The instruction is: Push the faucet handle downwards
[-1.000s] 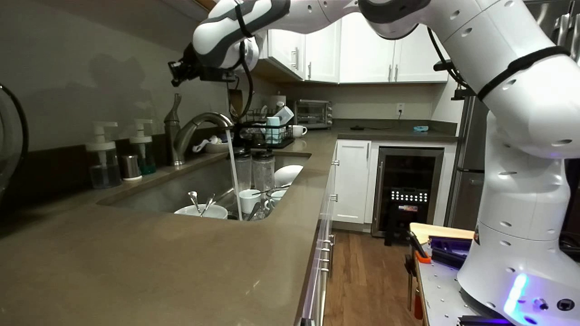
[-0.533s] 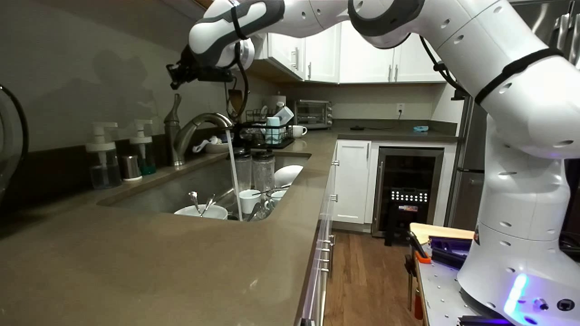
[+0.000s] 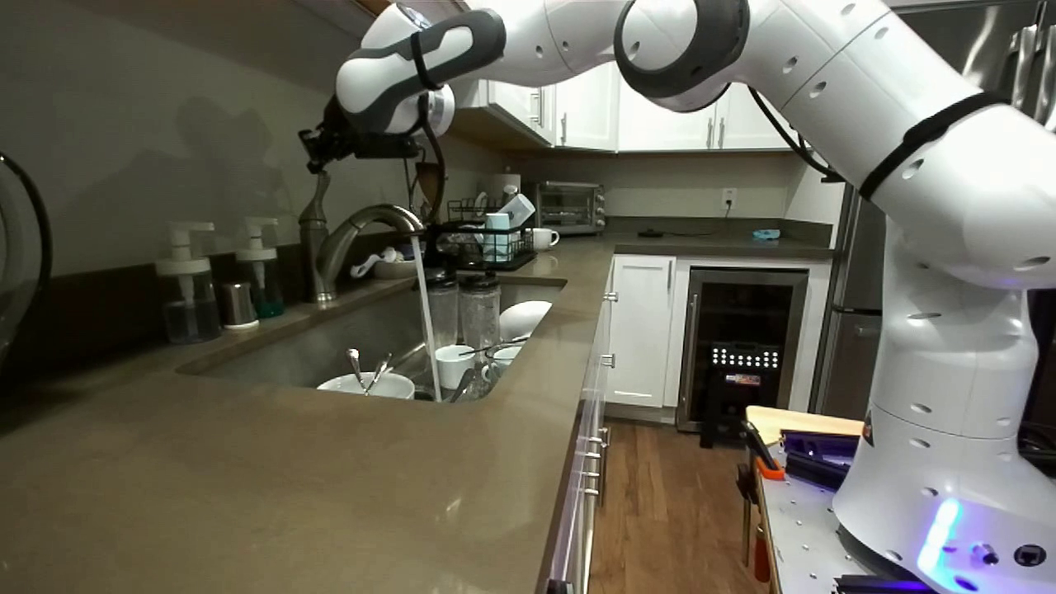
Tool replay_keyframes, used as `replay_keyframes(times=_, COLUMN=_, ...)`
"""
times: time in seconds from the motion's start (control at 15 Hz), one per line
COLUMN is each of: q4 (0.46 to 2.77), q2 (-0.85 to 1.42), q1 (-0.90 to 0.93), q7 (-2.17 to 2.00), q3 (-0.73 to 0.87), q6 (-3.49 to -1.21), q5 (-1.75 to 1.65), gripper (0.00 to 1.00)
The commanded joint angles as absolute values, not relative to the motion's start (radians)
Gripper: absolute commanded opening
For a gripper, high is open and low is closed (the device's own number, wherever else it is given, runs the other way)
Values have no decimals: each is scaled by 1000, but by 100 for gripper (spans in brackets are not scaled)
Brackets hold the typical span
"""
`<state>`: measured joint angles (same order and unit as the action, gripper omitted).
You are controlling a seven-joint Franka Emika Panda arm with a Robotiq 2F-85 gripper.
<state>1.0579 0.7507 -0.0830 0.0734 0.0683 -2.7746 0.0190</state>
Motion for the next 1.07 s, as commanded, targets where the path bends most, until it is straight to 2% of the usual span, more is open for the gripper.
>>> replay_keyframes(times=0.0, q4=982, q2=792, q1=-69, q7=33, q3=100, q6=-2731, q5=-23, gripper=4)
replay_keyframes(times=0.47, q4=1001, q2=764, q1=-40, q7=19, q3=179, q6=-2671, q5=-37, gripper=4)
replay_keyframes(times=1.0, q4=991, q2=763, q1=-39, q7=34, q3=182, q6=-2643, q5=-20, gripper=4)
